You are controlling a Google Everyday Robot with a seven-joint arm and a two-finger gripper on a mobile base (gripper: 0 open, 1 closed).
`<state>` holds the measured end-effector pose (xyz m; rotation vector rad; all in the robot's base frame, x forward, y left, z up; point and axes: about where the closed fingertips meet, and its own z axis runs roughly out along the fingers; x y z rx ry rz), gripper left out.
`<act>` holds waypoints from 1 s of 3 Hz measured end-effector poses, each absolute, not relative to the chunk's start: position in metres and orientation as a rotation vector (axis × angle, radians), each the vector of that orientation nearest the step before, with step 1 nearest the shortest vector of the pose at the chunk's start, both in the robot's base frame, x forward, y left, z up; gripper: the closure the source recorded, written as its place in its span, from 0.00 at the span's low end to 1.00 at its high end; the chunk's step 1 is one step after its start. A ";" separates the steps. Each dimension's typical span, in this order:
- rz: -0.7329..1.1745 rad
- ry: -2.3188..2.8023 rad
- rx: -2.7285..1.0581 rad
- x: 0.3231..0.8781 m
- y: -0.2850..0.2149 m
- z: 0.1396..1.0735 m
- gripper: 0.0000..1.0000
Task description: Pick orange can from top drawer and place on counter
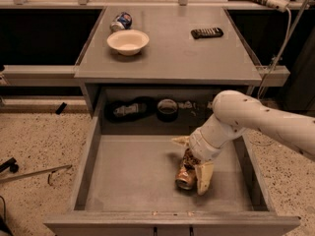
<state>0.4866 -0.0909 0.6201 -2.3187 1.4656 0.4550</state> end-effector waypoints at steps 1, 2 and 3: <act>0.455 1.466 -2.319 0.487 -0.091 0.620 0.19; 0.455 1.466 -2.319 0.487 -0.091 0.620 0.42; 0.455 1.466 -2.319 0.487 -0.091 0.620 0.65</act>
Offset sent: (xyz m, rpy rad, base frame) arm 0.0000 0.0000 0.0000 0.0000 0.0000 0.0000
